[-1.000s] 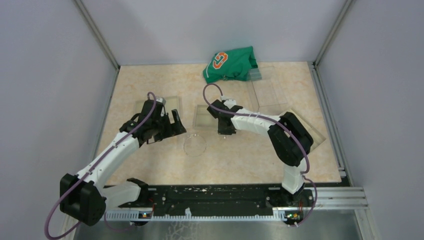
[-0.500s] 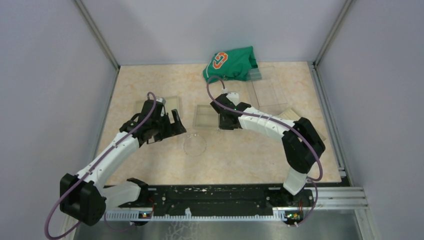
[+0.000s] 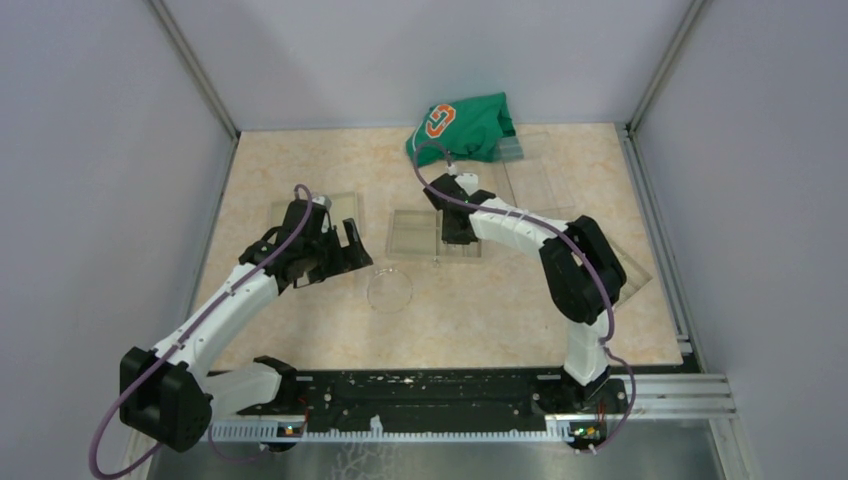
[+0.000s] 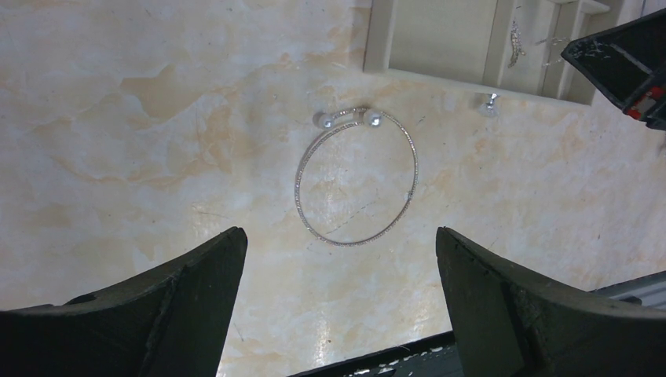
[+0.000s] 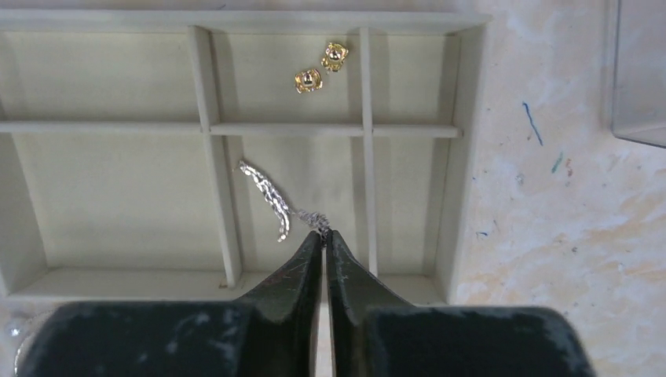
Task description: Organize the mixed jewelry
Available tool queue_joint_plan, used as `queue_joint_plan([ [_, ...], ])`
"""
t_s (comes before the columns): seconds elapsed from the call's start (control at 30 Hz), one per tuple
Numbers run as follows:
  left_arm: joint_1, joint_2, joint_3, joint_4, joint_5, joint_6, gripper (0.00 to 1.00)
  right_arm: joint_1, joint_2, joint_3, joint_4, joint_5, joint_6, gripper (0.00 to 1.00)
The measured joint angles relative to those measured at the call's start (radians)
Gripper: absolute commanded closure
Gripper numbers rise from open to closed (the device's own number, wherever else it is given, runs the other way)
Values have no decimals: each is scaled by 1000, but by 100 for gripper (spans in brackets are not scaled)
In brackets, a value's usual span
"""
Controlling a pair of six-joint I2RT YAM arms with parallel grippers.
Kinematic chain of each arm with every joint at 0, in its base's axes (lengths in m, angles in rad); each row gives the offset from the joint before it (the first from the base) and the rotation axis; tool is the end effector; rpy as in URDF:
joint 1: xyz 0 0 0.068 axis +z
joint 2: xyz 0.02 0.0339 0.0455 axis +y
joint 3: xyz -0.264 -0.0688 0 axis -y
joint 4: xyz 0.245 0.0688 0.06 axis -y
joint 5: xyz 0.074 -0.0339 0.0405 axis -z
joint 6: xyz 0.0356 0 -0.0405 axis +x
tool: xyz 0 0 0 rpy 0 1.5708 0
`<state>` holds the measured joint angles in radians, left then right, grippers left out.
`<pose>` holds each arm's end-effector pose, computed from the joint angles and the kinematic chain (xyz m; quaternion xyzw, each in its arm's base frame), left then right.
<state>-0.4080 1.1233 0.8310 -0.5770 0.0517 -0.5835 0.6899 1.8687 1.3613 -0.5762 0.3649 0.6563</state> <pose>0.2089 -0.0923 0.2547 -0.0734 0.9360 -0.1847 0.2906 0.3097 0.2390 0.2045 0.0277 0.9550 0.0102 0.2952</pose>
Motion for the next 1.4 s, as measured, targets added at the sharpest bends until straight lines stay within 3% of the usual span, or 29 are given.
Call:
queue_joint_plan([
  [0.13,0,-2,0,0,0,0,4,-4,39,19,0,-3,-12,72],
  [0.33,-4,-13,-26,1,8,1,5,-4,19,34,-2,3,-34,72],
  [0.47,-63,21,-45,1,-7,4,7,-4,-83,4,1,7,-47,72],
  [0.6,-134,119,-45,12,-27,3,15,-4,-238,-55,-5,6,-51,72],
  [0.8,-142,276,1,32,-71,27,34,-4,-385,-122,-40,33,-47,72],
  [1.03,-156,408,138,51,-118,36,36,-5,-417,-165,-96,69,-42,72],
  [1.4,-219,583,254,64,-218,-45,54,-5,-447,-172,-145,100,-32,72],
])
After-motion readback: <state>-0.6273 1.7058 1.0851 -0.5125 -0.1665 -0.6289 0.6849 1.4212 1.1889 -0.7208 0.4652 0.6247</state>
